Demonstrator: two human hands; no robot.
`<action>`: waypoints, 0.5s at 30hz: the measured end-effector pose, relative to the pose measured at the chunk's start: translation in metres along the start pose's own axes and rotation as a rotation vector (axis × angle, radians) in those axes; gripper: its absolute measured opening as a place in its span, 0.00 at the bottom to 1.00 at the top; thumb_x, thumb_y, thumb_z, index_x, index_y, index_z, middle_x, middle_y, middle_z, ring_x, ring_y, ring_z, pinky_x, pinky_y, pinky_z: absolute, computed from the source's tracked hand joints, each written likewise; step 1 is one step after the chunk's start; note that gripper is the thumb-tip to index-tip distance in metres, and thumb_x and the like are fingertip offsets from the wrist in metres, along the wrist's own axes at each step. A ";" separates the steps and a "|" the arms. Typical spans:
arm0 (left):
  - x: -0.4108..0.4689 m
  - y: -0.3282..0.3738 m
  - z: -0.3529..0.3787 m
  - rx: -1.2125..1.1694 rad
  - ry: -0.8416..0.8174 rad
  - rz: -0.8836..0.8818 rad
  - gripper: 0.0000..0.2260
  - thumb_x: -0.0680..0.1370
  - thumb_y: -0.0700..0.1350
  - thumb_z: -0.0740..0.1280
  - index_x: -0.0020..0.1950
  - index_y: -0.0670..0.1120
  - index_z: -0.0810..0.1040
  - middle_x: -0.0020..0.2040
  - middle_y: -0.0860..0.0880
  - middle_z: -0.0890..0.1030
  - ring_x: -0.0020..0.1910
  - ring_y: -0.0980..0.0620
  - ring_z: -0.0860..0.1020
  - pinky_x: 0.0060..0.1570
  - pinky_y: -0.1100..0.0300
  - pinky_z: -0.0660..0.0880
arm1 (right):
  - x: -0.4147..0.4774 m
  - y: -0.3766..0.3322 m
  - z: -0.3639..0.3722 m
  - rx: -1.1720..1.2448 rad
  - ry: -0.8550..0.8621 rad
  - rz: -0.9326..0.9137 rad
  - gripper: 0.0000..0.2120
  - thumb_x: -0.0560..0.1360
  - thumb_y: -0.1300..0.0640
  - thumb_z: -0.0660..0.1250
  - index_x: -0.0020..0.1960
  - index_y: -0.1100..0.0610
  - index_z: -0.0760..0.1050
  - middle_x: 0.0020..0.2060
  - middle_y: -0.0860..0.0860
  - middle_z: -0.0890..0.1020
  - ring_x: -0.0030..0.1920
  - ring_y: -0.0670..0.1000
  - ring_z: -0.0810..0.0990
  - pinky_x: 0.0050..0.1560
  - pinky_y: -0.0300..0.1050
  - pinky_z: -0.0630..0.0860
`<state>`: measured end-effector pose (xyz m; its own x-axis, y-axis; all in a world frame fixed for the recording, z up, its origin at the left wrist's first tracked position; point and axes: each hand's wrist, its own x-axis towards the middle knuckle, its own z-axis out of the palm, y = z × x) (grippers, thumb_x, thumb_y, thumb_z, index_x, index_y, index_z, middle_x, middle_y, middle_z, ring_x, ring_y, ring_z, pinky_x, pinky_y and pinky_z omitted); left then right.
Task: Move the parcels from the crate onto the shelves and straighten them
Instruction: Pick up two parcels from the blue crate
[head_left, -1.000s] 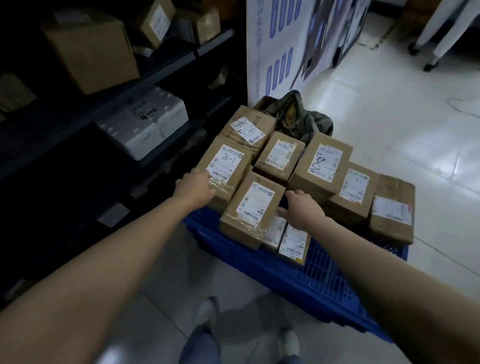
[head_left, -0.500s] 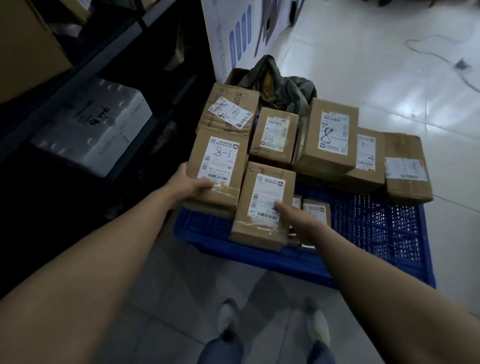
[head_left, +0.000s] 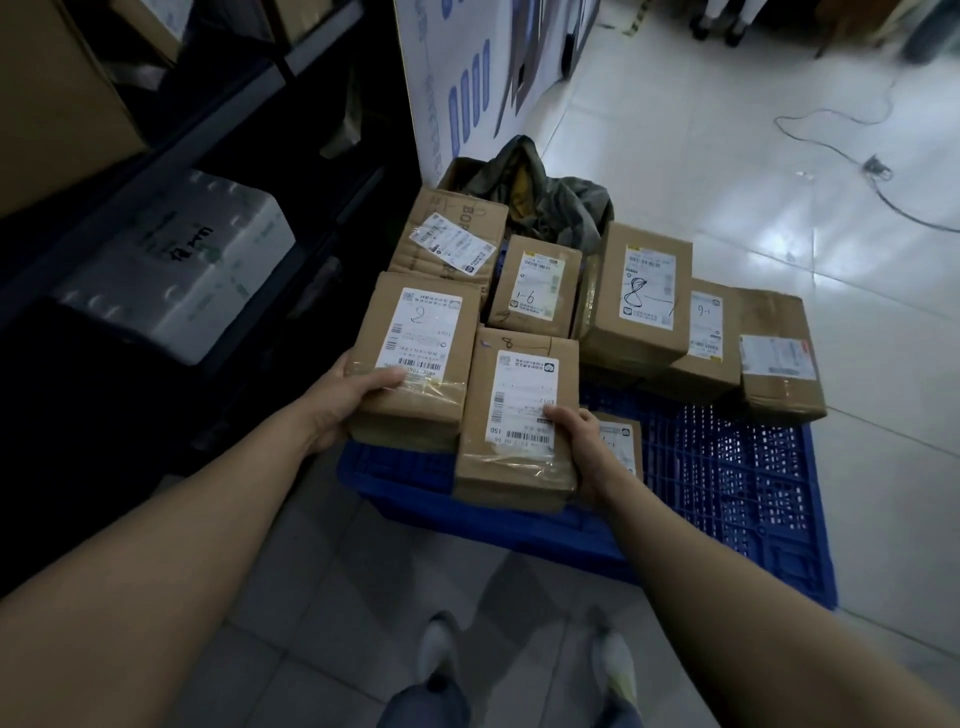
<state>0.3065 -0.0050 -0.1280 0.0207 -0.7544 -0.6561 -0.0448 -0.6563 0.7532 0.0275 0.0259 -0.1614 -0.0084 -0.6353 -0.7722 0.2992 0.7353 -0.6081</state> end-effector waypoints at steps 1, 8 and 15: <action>-0.007 0.005 0.000 -0.026 -0.002 0.008 0.27 0.74 0.49 0.70 0.71 0.56 0.65 0.56 0.51 0.78 0.50 0.50 0.77 0.37 0.57 0.73 | -0.006 -0.007 0.002 -0.008 -0.004 -0.022 0.27 0.75 0.56 0.69 0.68 0.54 0.58 0.52 0.60 0.78 0.42 0.57 0.83 0.36 0.50 0.83; -0.068 0.056 -0.013 -0.208 -0.015 0.121 0.23 0.74 0.55 0.66 0.69 0.59 0.68 0.60 0.49 0.79 0.52 0.49 0.78 0.46 0.51 0.76 | -0.054 -0.080 0.012 -0.067 -0.154 -0.165 0.31 0.75 0.57 0.69 0.73 0.50 0.56 0.56 0.60 0.80 0.47 0.58 0.84 0.37 0.48 0.82; -0.166 0.099 -0.030 -0.386 0.112 0.266 0.40 0.59 0.57 0.75 0.70 0.55 0.68 0.65 0.44 0.76 0.56 0.44 0.77 0.41 0.49 0.79 | -0.121 -0.145 0.049 -0.177 -0.390 -0.282 0.25 0.76 0.56 0.68 0.70 0.53 0.63 0.54 0.61 0.82 0.45 0.59 0.84 0.41 0.54 0.83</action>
<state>0.3284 0.0545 0.0566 0.1674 -0.8799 -0.4448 0.3103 -0.3812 0.8709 0.0313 -0.0157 0.0291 0.3014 -0.8309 -0.4678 0.1702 0.5296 -0.8310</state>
